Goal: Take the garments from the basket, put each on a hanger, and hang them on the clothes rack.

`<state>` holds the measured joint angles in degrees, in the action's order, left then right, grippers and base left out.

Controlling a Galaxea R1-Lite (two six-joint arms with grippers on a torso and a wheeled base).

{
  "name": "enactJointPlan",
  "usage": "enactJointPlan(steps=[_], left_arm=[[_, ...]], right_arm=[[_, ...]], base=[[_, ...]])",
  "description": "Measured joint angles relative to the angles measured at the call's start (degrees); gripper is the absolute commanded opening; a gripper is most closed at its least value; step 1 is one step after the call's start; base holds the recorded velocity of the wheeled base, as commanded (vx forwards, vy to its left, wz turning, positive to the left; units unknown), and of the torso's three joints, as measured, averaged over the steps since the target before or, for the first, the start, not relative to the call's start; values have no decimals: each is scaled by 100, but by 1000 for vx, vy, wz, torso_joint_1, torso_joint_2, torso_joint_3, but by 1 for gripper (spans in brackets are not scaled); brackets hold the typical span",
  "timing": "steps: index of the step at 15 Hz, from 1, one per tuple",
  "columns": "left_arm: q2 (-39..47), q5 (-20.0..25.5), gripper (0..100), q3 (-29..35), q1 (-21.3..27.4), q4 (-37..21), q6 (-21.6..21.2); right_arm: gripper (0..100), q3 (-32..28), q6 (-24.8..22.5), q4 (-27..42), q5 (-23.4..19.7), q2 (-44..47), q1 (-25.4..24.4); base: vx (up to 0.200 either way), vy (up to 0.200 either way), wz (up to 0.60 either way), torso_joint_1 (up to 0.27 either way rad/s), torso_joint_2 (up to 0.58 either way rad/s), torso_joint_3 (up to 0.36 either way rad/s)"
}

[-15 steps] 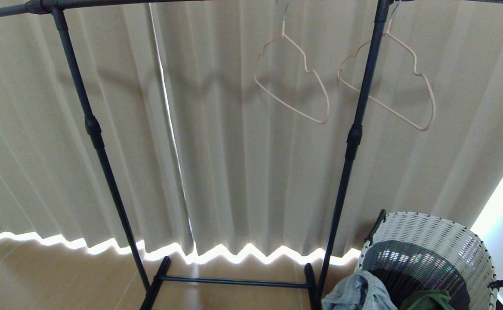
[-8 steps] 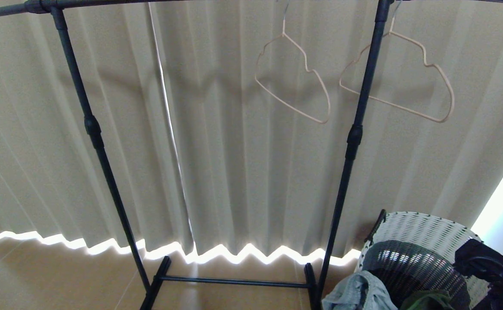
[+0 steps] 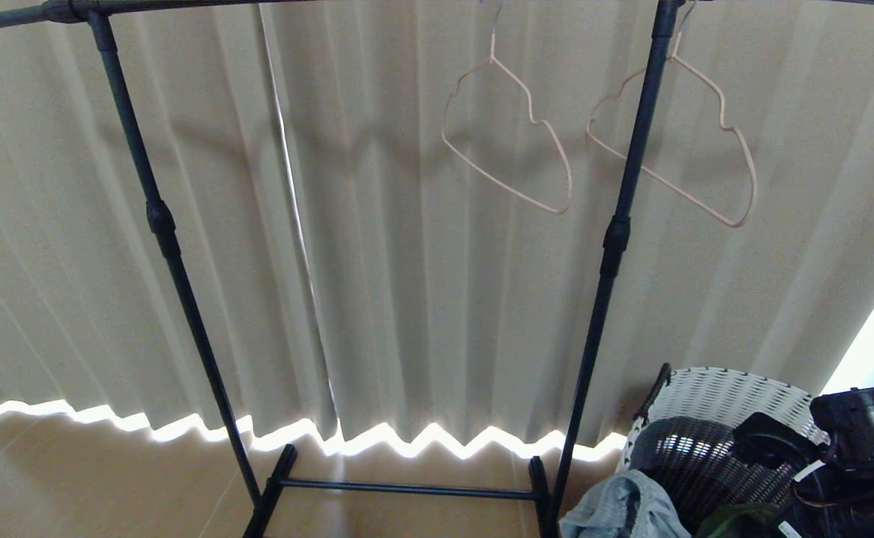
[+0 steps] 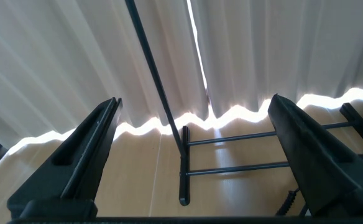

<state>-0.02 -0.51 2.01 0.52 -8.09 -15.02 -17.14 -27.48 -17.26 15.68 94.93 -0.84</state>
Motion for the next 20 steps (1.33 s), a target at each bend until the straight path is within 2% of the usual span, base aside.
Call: enactJointPlan(steps=[6, 7, 14, 20], left_arm=[[0, 0, 100, 0, 0, 0, 0], [0, 0, 100, 0, 0, 0, 0], [0, 0, 100, -1, 0, 0, 0], [0, 0, 100, 0, 0, 2, 0]], right_arm=[[100, -102, 4, -68, 180, 460, 119], [0, -105, 4, -91, 183, 488, 137], [0, -24, 16, -99, 178, 333, 144], [0, 334, 52, -102, 90, -833, 152]], base=[[0, 0, 0, 0, 0, 0], [0, 0, 0, 0, 0, 0], [0, 0, 0, 0, 0, 0], [0, 0, 0, 0, 0, 0]])
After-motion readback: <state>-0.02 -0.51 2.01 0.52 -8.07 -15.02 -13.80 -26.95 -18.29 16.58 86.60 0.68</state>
